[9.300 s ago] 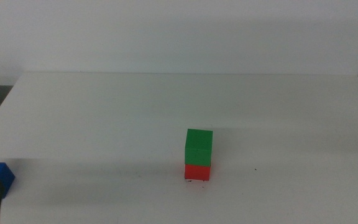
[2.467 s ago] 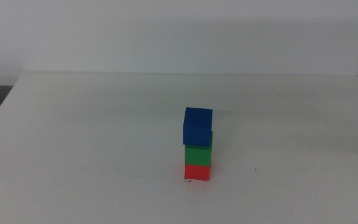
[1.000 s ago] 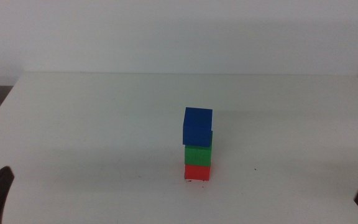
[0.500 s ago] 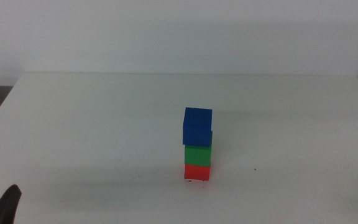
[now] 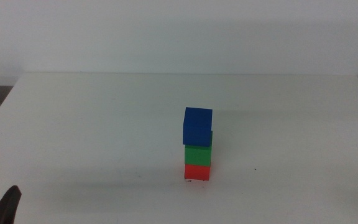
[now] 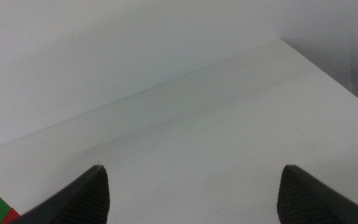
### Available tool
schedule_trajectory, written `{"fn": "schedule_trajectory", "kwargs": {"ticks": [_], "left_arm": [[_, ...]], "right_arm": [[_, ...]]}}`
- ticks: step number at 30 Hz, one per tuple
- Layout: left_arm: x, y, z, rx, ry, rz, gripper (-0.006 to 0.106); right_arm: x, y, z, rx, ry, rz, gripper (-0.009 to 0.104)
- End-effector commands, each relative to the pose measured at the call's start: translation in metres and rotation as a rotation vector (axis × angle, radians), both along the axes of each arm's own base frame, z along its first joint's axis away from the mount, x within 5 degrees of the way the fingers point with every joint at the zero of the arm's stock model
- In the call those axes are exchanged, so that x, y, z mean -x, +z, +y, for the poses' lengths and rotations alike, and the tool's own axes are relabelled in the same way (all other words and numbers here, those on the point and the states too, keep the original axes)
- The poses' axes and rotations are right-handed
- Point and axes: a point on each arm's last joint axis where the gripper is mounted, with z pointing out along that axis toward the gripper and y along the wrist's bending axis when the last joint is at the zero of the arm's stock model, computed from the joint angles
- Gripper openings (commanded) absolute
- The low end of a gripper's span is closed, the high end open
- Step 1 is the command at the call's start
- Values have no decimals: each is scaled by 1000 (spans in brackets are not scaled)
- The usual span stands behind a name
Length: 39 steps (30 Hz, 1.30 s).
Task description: Stack red cubes first, then green, then blue cubes in a specific spot.
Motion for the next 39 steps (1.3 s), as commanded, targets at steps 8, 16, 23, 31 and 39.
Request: {"fn": "schedule_trajectory", "kwargs": {"ticks": [8,16,23,31,39], "left_arm": [[0,1,0,-2,5,-11,94],[0,1,0,-4,5,-11,94],[0,1,0,-4,5,-11,94],[0,1,0,-4,5,-11,94],[0,1,0,-4,5,-11,94]], "right_arm": [[0,0,-2,183,12,-9,93],[-1,5,3,494,101,-59,93],[-1,6,3,503,97,-74,93],[-1,7,3,434,86,-81,93],[-1,7,3,408,83,-80,93]]}}
